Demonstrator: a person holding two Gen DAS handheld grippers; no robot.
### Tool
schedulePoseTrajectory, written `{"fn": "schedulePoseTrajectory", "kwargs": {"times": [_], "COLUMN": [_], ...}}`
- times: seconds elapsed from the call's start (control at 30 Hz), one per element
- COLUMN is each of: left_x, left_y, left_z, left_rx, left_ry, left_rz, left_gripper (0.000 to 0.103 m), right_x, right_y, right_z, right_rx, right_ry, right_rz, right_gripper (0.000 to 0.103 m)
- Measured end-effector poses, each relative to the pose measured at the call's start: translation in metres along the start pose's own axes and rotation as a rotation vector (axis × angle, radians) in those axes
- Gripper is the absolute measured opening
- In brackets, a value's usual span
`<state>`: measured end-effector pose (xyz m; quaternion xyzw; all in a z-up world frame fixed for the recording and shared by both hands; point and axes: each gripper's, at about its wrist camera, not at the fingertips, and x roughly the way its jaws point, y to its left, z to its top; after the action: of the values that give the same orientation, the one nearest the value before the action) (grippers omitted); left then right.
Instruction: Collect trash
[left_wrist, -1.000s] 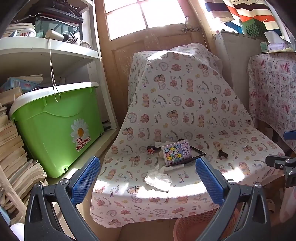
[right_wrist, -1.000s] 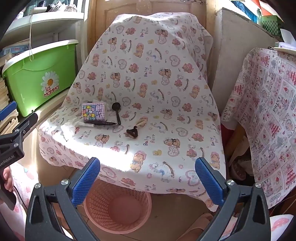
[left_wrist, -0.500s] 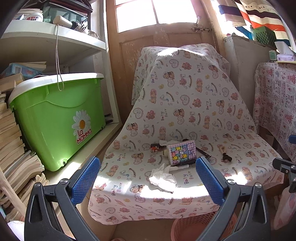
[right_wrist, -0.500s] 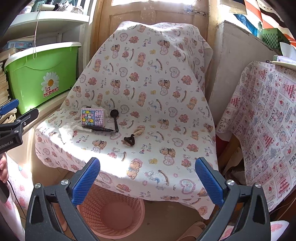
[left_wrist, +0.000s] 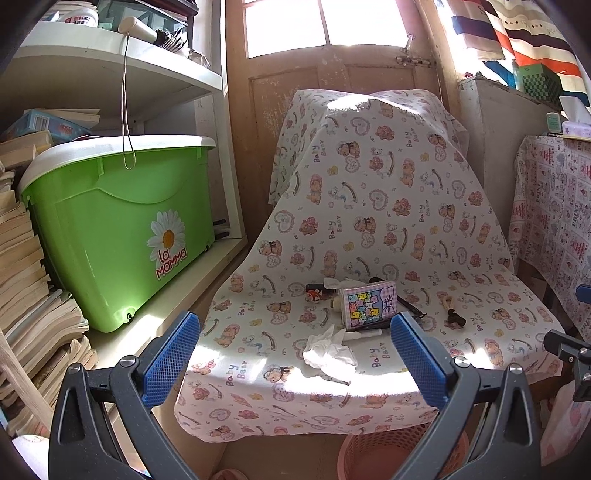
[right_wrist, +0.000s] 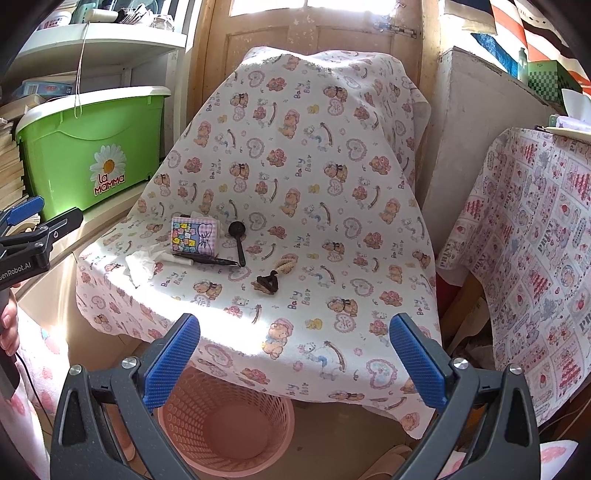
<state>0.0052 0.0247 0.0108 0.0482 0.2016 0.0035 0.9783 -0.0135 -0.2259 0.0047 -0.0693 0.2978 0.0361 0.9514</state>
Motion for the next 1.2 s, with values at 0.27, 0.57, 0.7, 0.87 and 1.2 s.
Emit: {"fn": "schedulePoseTrajectory", "kwargs": {"times": [0.27,0.57,0.7,0.87,1.2], "left_x": [-0.009,-0.012,-0.01,-0.008,-0.007], "left_y": [-0.009,-0.015,-0.011,-0.007,-0.007], "left_z": [0.003,0.003,0.002,0.003,0.002], "left_rx": [0.065,0.08,0.054,0.042,0.044], "left_ry": [-0.056,-0.061,-0.047,-0.044,-0.044], "left_rz": [0.035,0.004,0.006,0.026,0.037], "left_gripper": [0.103,0.103,0.103,0.103,0.103], "right_x": [0.003,0.006,0.006,0.005,0.005], "right_y": [0.003,0.001,0.001,0.003,0.001], "right_z": [0.0,0.0,-0.001,-0.001,-0.002], "right_rx": [0.0,0.011,0.003,-0.007,0.003], "right_ry": [0.016,0.02,0.019,0.019,0.017], "right_rz": [0.009,0.001,-0.002,0.013,0.011], "right_gripper": [0.103,0.103,0.103,0.103,0.103]}}
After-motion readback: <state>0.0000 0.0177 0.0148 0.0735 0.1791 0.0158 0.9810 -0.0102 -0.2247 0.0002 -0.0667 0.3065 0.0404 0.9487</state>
